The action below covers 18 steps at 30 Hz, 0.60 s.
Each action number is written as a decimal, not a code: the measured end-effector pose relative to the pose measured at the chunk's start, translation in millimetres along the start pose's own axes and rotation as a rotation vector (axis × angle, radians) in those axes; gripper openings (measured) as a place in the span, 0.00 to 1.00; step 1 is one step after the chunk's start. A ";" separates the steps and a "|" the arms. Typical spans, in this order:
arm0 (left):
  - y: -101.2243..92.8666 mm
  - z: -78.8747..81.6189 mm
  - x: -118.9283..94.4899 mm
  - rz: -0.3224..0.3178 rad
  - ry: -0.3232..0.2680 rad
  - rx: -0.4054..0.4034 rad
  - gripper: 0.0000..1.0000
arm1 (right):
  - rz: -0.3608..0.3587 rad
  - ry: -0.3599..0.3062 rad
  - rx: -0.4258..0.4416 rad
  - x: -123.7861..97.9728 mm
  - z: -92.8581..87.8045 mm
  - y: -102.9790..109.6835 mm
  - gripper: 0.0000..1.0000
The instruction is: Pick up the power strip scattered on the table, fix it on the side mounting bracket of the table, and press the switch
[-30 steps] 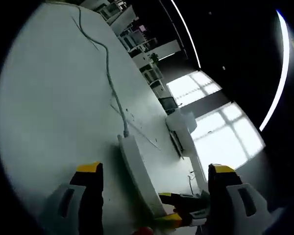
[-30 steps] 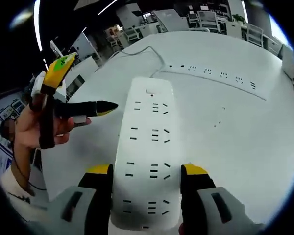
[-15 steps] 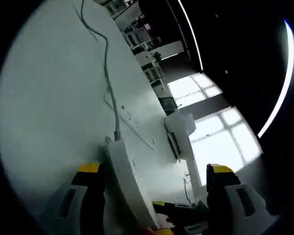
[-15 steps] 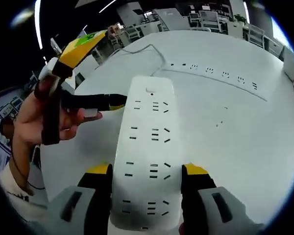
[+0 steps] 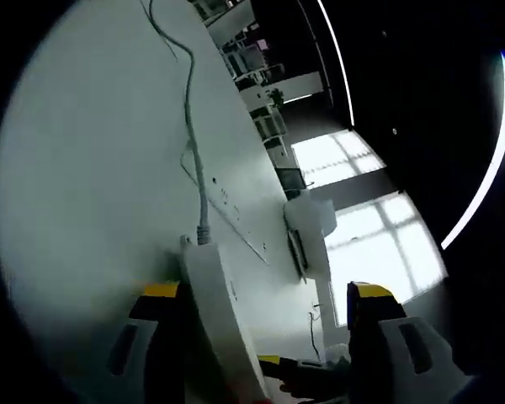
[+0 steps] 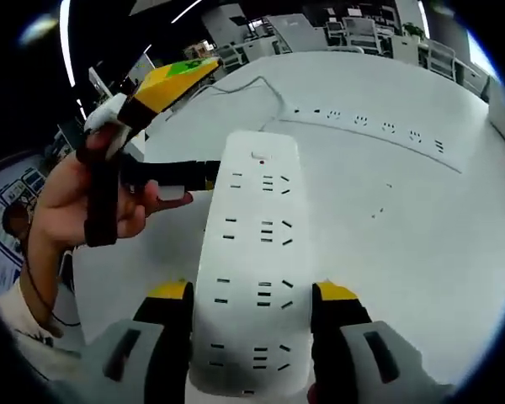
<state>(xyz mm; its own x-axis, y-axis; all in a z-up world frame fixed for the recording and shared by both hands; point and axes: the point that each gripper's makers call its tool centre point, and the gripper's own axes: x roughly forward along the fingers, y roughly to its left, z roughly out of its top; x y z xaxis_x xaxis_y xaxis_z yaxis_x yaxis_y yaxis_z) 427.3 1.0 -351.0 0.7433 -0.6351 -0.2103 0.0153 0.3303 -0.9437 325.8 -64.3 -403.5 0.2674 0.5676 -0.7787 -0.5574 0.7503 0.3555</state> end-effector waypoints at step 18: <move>24.1 1.9 12.2 0.039 0.025 -0.025 0.56 | 0.008 -0.004 -0.004 1.8 2.4 -0.9 0.52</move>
<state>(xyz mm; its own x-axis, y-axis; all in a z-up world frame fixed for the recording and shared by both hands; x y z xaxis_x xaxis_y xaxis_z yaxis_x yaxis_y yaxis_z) 437.9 2.5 -375.8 0.7264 -0.6392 -0.2526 -0.0302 0.3375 -0.9408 328.7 -63.2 -404.0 0.2661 0.5749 -0.7737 -0.5625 0.7444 0.3597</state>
